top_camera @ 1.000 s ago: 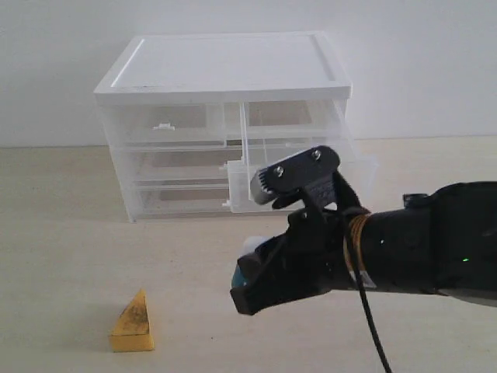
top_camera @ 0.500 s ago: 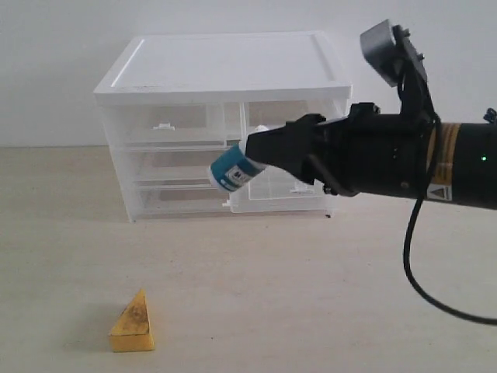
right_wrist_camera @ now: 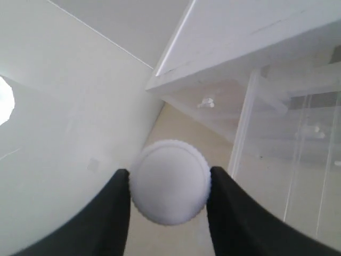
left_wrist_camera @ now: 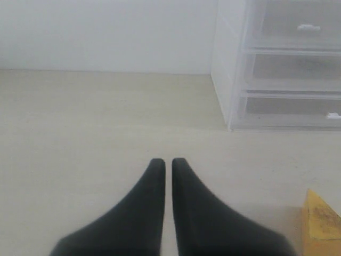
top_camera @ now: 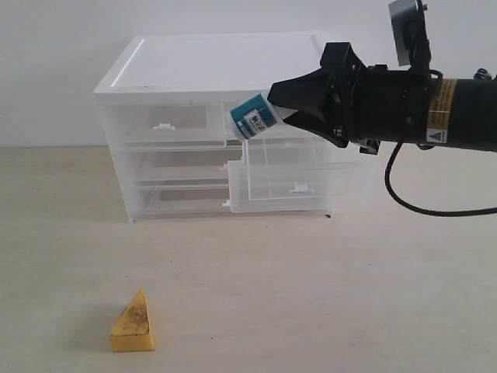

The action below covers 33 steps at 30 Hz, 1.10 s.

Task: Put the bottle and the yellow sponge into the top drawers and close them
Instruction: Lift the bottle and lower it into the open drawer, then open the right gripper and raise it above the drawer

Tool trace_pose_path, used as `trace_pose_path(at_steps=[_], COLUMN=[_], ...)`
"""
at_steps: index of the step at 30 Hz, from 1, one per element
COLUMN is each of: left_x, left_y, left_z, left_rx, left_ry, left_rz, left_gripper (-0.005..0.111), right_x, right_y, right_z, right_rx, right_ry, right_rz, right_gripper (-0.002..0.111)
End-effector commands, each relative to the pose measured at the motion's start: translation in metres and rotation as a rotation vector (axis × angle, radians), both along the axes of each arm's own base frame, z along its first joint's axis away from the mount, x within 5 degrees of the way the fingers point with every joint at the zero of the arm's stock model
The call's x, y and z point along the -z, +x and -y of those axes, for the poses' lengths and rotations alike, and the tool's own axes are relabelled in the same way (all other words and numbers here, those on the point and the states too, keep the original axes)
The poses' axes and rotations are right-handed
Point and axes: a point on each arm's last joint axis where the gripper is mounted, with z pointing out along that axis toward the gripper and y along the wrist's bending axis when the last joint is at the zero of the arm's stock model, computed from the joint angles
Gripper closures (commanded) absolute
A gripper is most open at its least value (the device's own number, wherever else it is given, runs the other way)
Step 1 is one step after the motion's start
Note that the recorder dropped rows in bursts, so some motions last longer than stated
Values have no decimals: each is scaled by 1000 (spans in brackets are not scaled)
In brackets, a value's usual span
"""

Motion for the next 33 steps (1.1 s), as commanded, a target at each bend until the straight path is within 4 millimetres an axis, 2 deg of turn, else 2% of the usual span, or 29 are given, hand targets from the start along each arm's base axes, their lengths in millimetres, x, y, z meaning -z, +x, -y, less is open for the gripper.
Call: trace_pose_path(at_steps=[1, 4, 6, 9, 19, 21, 26, 27, 33], left_x=[0, 0, 0, 0, 0, 0, 0, 0, 0], left_y=[0, 0, 0, 0, 0, 0, 0, 0, 0], left_z=[0, 0, 0, 0, 0, 0, 0, 0, 0], left_rx=[3, 3, 3, 3, 3, 3, 3, 3, 3], left_ry=[6, 6, 6, 6, 6, 6, 6, 6, 6], left_rz=[10, 10, 10, 10, 10, 10, 10, 10, 10], left_gripper=[103, 103, 103, 103, 103, 103, 103, 103, 103], right_x=[-3, -12, -16, -11, 9, 10, 9, 9, 9], right_y=[15, 21, 26, 32, 36, 36, 35, 35, 36], right_z=[1, 4, 13, 30, 30, 29, 29, 29, 29], right_rx=[21, 42, 54, 88, 54, 49, 37, 39, 43], right_ry=[-11, -20, -31, -74, -125, -123, -117, -118, -126], right_rz=[-5, 10, -6, -69, -130, -132, -131, -131, -121], right_gripper=[108, 108, 108, 108, 108, 103, 68, 65, 65])
